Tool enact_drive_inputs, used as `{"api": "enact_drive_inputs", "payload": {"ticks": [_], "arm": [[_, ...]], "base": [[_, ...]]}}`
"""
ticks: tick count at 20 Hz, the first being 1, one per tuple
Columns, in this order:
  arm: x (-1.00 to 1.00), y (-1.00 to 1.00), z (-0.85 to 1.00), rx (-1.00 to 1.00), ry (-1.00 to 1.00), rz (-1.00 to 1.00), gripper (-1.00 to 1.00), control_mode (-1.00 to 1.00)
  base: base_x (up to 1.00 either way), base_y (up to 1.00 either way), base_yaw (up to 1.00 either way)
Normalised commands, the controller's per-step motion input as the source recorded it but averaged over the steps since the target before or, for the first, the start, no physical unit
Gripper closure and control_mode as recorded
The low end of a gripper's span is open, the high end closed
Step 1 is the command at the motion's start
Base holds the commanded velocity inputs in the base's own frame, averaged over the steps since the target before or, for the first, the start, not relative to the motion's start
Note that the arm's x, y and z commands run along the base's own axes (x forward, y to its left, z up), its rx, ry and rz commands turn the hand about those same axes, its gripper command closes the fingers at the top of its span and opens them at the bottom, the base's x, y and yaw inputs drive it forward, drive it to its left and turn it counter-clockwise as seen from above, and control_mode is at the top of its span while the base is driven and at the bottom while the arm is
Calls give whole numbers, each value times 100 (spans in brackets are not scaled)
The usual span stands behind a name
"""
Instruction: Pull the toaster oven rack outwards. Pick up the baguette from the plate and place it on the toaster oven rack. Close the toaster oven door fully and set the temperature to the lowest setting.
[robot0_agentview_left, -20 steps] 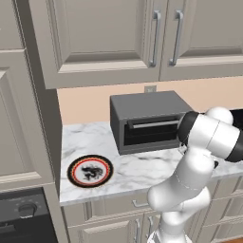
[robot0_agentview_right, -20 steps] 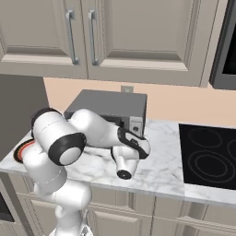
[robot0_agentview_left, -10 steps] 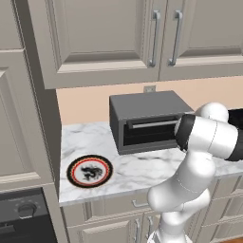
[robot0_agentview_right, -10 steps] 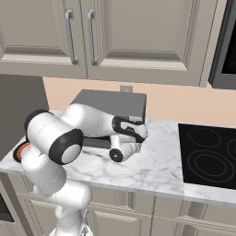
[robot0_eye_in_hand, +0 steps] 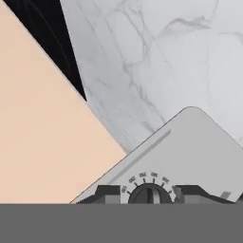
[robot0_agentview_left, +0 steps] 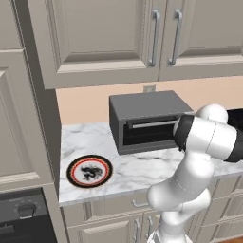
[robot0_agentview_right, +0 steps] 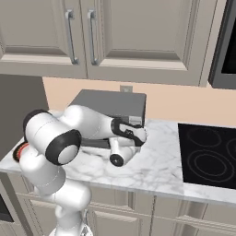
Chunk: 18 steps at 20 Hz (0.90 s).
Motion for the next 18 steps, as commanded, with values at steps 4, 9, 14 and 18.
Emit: {"api": "enact_drive_inputs", "payload": {"ticks": [4, 9, 14, 18], "arm": [[-10, -49, -27, -15, -22, 41, 100, -100], [0, -54, 0, -16, -3, 43, 100, -100], [-2, -12, 0, -46, -3, 37, 100, -100], [-19, 10, 0, -75, -2, 26, 100, -100]], "base": [[0, 0, 0], [0, 0, 0], [0, 0, 0], [0, 0, 0]]}}
